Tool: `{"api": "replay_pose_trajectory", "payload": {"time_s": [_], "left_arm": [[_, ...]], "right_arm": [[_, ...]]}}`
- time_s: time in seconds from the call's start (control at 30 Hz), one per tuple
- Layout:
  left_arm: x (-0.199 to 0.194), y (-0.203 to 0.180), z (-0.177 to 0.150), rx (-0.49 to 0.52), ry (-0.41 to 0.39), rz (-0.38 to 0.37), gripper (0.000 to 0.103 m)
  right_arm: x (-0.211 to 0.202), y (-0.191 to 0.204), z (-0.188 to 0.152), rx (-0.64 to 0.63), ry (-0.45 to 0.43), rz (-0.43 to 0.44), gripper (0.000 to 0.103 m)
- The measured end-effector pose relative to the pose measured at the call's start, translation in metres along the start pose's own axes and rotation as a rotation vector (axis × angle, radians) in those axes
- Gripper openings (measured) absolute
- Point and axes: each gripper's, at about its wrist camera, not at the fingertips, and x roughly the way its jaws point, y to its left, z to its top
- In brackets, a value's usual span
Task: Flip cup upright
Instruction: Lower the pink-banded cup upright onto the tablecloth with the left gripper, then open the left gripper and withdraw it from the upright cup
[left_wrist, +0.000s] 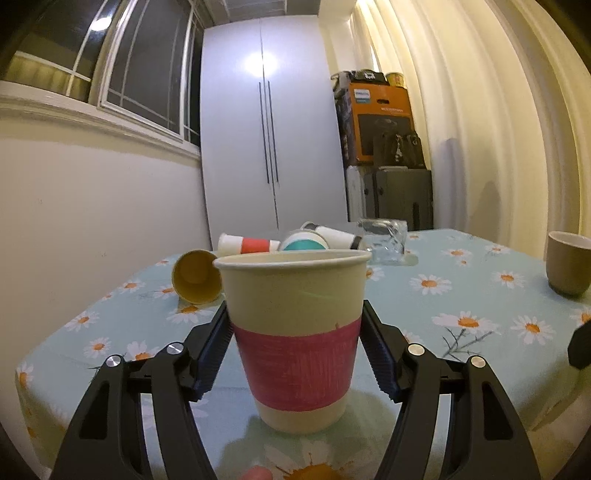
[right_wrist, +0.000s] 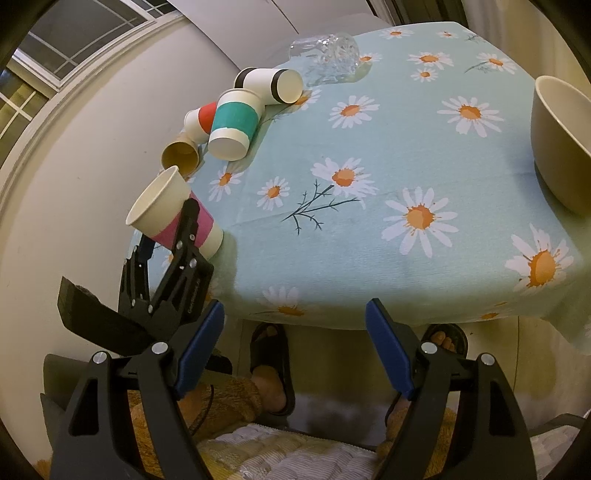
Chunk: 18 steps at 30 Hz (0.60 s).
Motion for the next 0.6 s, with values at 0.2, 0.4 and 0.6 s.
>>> {"api": "replay_pose_trajectory", "payload": {"time_s": [0.2, 0.4, 0.6], "left_arm": [[-0.001, 0.004, 0.002, -0.008, 0.006, 0.009, 0.079], [-0.006, 0.008, 0.006, -0.018, 0.027, 0.008, 0.093], [-0.023, 0.015, 0.017, -0.042, 0.029, -0.029, 0.097]], "right_arm": [[-0.002, 0.001, 0.000, -0.001, -0.003, -0.001, 0.078], [-0.008, -0.002, 0.000, 0.010, -0.024, 0.008, 0.078], [-0.017, 0.002, 0.000, 0.007, -0.056, 0.033, 0.078]]}}
